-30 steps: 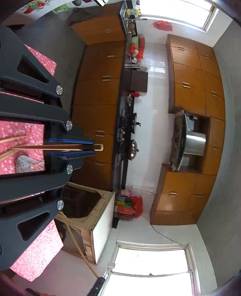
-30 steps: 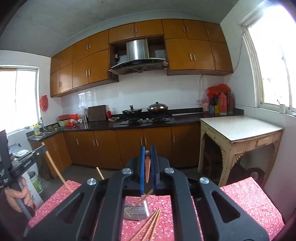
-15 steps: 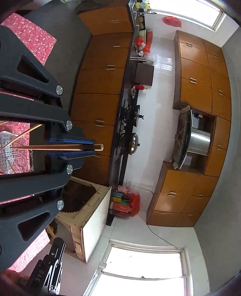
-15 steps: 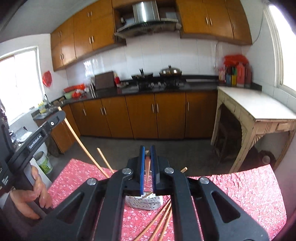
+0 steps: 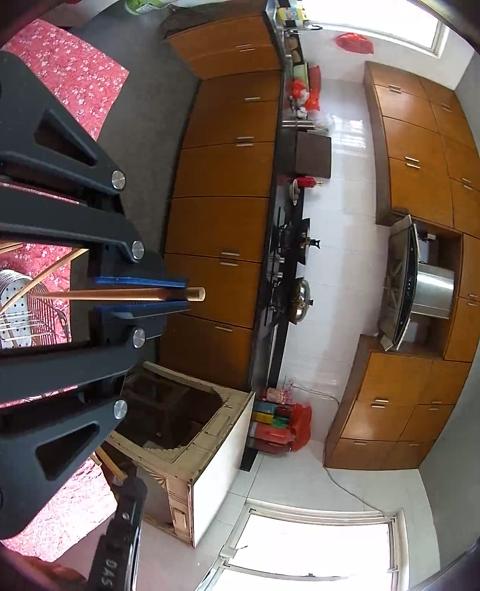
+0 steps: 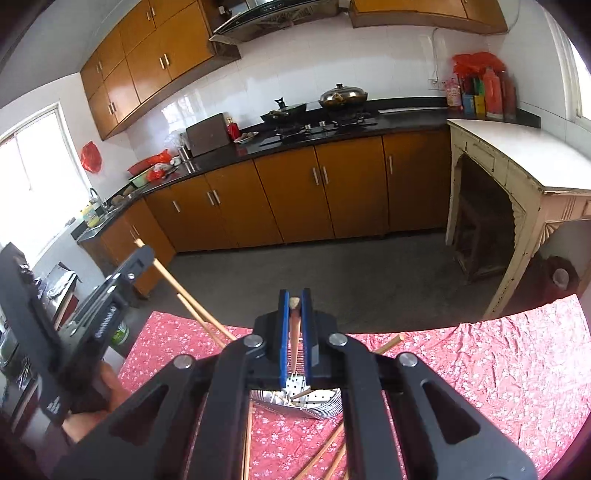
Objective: Organize utensils
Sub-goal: 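Lift both held chopsticks and carry them over the wire holder, then open the left tool over the wire holder while the right tool opens too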
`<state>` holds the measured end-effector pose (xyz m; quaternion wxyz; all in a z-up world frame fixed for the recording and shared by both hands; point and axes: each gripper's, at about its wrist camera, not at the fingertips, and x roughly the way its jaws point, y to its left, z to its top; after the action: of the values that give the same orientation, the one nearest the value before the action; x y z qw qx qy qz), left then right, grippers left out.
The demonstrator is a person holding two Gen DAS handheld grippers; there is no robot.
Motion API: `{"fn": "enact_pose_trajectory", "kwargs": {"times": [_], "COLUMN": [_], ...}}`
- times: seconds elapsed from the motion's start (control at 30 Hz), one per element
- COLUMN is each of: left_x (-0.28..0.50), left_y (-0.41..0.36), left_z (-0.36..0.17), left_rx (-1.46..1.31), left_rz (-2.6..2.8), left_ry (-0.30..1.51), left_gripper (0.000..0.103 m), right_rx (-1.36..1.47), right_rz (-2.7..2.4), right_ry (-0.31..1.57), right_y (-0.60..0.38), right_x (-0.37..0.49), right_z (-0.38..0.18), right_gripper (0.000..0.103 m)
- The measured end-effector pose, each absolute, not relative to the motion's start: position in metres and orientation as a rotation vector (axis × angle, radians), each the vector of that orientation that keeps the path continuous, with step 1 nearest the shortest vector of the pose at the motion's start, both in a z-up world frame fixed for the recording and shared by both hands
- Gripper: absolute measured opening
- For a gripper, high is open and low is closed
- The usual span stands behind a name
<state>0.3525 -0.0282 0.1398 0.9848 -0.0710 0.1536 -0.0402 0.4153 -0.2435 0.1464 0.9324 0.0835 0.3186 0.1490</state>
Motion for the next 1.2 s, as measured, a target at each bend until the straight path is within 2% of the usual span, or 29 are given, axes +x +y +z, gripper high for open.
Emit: {"fn": "enact_pose_trajectory", "kwargs": {"times": [0.33, 0.37, 0.4, 0.43, 0.47, 0.5, 0.53, 0.57, 0.9, 1.0, 1.13, 1.2], "left_x": [0.360, 0.360, 0.360, 0.360, 0.358, 0.356, 0.354, 0.351, 0.294, 0.275, 0.244, 0.235], "left_y": [-0.031, -0.031, -0.030, -0.029, -0.026, -0.023, -0.020, -0.017, 0.019, 0.032, 0.049, 0.053], "left_z": [0.134, 0.134, 0.133, 0.133, 0.134, 0.136, 0.138, 0.140, 0.142, 0.125, 0.070, 0.045], "left_rx": [-0.139, -0.137, -0.139, -0.141, -0.143, -0.143, -0.145, -0.147, -0.107, -0.086, -0.061, -0.055], "left_rz": [-0.092, -0.093, -0.089, -0.084, -0.079, -0.064, -0.048, -0.035, 0.027, 0.047, 0.053, 0.046], "left_ry": [0.369, 0.379, 0.386, 0.388, 0.387, 0.383, 0.374, 0.363, 0.338, 0.361, 0.451, 0.494], "left_gripper": [0.007, 0.007, 0.008, 0.009, 0.018, 0.026, 0.043, 0.048, 0.053, 0.055, 0.058, 0.058], "right_rx": [0.171, 0.168, 0.166, 0.164, 0.156, 0.144, 0.142, 0.149, 0.188, 0.195, 0.168, 0.140], "right_rz": [0.260, 0.246, 0.227, 0.217, 0.202, 0.190, 0.181, 0.172, 0.057, 0.016, -0.007, 0.011], "right_ry": [0.733, 0.733, 0.727, 0.716, 0.701, 0.689, 0.683, 0.680, 0.631, 0.673, 0.758, 0.806], "right_y": [-0.243, -0.245, -0.246, -0.248, -0.250, -0.252, -0.254, -0.257, -0.310, -0.327, -0.329, -0.319], "right_x": [0.437, 0.439, 0.440, 0.439, 0.437, 0.434, 0.431, 0.429, 0.376, 0.356, 0.331, 0.316], "right_z": [0.122, 0.120, 0.118, 0.117, 0.117, 0.117, 0.118, 0.119, 0.109, 0.073, 0.009, -0.029], "right_gripper": [0.009, 0.016, 0.033, 0.040, 0.047, 0.047, 0.047, 0.047, 0.051, 0.051, 0.049, 0.043]}}
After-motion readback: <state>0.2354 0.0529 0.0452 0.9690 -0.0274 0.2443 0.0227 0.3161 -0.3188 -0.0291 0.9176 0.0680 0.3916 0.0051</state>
